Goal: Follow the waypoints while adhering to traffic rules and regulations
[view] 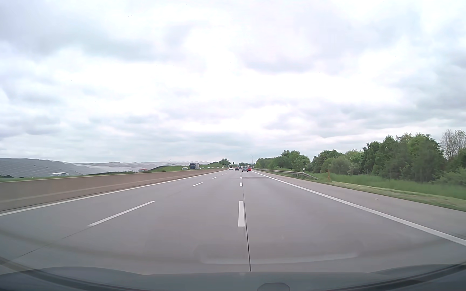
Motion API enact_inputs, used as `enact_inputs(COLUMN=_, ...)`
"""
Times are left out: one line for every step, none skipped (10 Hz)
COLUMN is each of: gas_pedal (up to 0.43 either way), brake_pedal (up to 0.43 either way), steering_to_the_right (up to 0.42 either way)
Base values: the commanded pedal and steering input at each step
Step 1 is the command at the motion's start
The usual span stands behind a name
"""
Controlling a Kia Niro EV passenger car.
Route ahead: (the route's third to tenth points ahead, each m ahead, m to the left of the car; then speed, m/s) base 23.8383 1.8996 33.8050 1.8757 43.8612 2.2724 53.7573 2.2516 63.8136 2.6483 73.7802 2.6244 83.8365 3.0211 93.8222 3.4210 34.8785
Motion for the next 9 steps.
enact_inputs(gas_pedal=0.228, brake_pedal=0.0, steering_to_the_right=0.0)
enact_inputs(gas_pedal=0.228, brake_pedal=0.0, steering_to_the_right=-0.001)
enact_inputs(gas_pedal=0.228, brake_pedal=0.0, steering_to_the_right=-0.003)
enact_inputs(gas_pedal=0.228, brake_pedal=0.0, steering_to_the_right=-0.004)
enact_inputs(gas_pedal=0.228, brake_pedal=0.0, steering_to_the_right=-0.004)
enact_inputs(gas_pedal=0.228, brake_pedal=0.0, steering_to_the_right=-0.004)
enact_inputs(gas_pedal=0.228, brake_pedal=0.0, steering_to_the_right=-0.004)
enact_inputs(gas_pedal=0.228, brake_pedal=0.0, steering_to_the_right=-0.004)
enact_inputs(gas_pedal=0.228, brake_pedal=0.0, steering_to_the_right=-0.003)
